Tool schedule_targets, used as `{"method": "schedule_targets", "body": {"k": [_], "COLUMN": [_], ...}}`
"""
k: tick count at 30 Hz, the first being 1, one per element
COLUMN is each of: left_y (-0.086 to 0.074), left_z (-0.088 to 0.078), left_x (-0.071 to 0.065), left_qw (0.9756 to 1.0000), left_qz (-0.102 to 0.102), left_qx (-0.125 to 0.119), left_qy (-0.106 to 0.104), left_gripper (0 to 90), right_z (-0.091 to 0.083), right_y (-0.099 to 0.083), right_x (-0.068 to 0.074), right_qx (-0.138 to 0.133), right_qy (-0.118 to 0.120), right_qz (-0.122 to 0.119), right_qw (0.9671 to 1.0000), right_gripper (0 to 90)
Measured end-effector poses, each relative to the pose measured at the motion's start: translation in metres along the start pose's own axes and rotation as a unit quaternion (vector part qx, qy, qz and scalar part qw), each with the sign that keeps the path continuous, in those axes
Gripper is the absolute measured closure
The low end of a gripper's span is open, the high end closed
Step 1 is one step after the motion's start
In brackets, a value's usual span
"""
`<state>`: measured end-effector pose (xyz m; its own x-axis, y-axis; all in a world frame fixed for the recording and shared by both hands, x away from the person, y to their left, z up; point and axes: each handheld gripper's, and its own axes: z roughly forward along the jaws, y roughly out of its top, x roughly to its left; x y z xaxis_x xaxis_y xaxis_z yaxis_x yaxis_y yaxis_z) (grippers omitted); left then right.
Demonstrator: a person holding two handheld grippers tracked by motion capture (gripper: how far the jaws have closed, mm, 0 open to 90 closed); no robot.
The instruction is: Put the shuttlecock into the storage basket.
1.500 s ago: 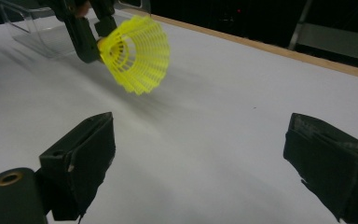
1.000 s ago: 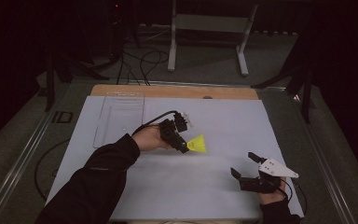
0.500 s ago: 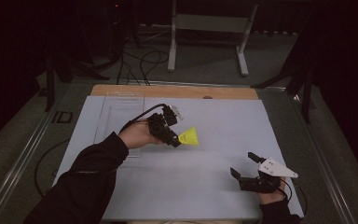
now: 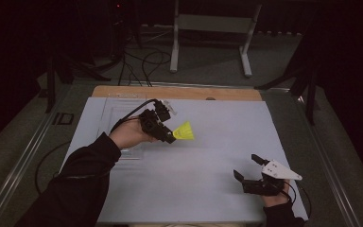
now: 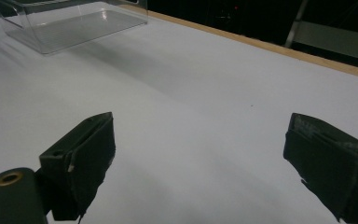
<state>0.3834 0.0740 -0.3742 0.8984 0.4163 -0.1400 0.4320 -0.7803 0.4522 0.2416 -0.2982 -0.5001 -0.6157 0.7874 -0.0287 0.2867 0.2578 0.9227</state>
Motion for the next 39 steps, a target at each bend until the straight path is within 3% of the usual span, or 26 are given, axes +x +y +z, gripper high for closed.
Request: {"method": "schedule_targets", "body": {"k": [4, 21, 39], "left_y": [-0.008, -0.026, -0.053], "left_z": [-0.011, -0.039, -0.068], "left_x": [0.005, 0.015, 0.028], "left_qw": [0.9998, 0.9985, 0.9948], "left_qz": [-0.015, -0.041, -0.074], "left_qx": [-0.007, -0.025, -0.039], "left_qy": [0.007, 0.027, 0.058], "left_gripper": [64.0, 64.0, 64.0], "right_z": [0.0, 0.001, 0.002], "right_y": [0.0, 0.0, 0.0], "right_x": [0.0, 0.0, 0.001], "right_qx": [0.001, 0.004, 0.007], "right_qy": [0.001, 0.001, 0.001], "right_qz": [0.0, 0.0, 0.0], "right_qw": [1.0, 1.0, 1.0], "right_gripper": [9.1, 9.1, 9.1]}}
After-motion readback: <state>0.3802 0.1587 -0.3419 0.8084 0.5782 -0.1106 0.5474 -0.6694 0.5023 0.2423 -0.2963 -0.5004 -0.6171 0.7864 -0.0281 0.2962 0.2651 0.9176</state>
